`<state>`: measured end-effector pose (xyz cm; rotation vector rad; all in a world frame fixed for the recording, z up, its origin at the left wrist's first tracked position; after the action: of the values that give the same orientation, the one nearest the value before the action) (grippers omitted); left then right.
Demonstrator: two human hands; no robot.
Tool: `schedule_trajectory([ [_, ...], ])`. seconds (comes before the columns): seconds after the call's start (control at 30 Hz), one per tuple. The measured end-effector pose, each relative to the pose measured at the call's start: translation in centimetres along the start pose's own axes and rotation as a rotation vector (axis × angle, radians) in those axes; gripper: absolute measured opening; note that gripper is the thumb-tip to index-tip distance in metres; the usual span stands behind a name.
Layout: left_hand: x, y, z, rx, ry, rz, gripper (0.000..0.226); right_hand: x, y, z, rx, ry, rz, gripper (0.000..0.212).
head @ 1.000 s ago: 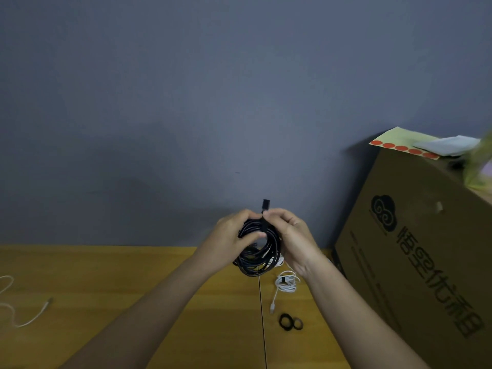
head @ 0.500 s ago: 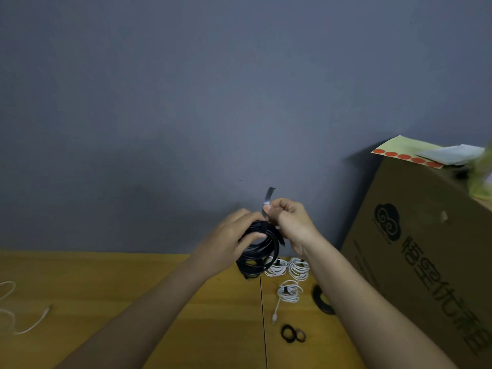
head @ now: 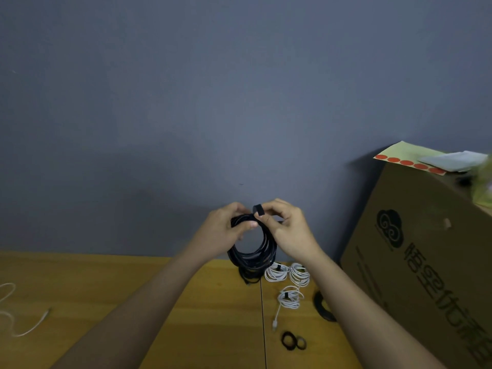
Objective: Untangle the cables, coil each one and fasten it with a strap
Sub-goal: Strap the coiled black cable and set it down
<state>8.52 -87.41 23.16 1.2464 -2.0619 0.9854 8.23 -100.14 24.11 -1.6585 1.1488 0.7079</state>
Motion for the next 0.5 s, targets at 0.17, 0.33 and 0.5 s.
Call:
schedule_trajectory([
  [0.17, 0.1, -0.6, -0.7, 0.002, 0.142, -0.03, 0.011, -1.1, 0.1, -0.6, -0.071, -0.029, -0.049, 0.013],
  [0.33, 0.5, -0.7, -1.0, 0.009, 0.254, -0.046, 0.011, -0.9, 0.1, -0.4, -0.093, -0.184, 0.003, 0.014],
  [0.5, 0.7, -0.3, 0.1, -0.109, 0.344, -0.058, 0.016, -0.5, 0.1, -0.8, -0.143, -0.097, 0.049, 0.022],
])
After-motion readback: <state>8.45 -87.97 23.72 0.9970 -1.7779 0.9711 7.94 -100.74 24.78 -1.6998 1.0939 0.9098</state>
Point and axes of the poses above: each hand's wrist, its own y-axis away from the middle knuckle, its own z-axis out of the palm, x = y × z, the point moved 10 cm from there along -y, towards the middle knuckle, and after that the axes turned 2 degrees about z, right-handed, at the moved point
